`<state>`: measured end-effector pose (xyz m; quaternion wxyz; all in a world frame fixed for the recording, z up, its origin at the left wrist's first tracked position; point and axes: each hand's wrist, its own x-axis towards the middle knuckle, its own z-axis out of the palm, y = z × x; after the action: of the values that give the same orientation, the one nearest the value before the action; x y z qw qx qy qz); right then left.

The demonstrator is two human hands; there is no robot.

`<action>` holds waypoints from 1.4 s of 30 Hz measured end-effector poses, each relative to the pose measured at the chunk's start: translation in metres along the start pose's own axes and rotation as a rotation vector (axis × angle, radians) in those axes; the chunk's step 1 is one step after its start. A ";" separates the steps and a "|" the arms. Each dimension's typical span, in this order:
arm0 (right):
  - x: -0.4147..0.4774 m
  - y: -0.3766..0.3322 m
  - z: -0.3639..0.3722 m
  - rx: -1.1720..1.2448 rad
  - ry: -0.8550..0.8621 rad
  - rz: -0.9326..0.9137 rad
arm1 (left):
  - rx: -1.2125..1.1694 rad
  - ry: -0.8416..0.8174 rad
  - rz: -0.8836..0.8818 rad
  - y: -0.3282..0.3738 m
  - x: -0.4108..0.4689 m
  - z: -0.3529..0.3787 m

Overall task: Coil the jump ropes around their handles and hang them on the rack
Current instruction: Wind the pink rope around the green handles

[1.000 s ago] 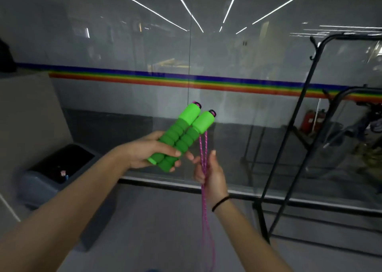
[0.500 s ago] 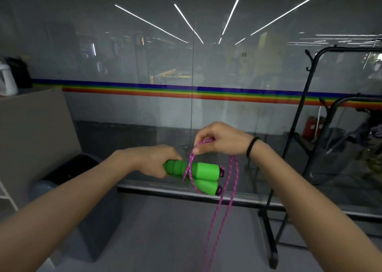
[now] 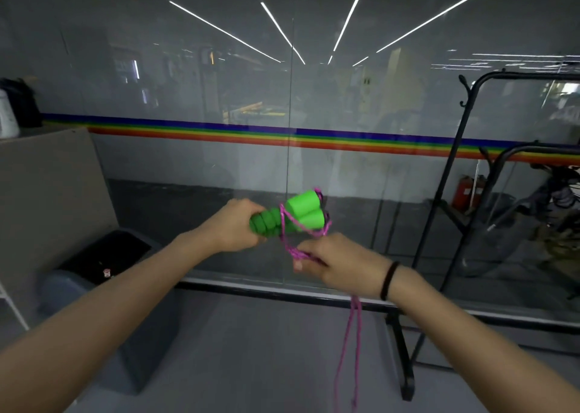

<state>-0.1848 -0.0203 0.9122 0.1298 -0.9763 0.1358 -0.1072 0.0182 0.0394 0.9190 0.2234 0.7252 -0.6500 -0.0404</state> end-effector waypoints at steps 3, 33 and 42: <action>0.013 -0.006 -0.035 -0.142 0.011 -0.073 | 0.295 -0.202 0.120 0.013 -0.005 0.011; 0.022 0.040 -0.037 0.811 0.221 0.156 | -0.598 0.008 0.269 0.020 -0.031 0.005; 0.009 0.029 0.000 0.124 0.142 0.144 | -0.618 0.341 -0.146 0.017 -0.013 0.023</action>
<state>-0.1834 -0.0495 0.9051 0.1875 -0.9440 0.2076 -0.1748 -0.0079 0.0449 0.9017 0.5340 0.6642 -0.5069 -0.1292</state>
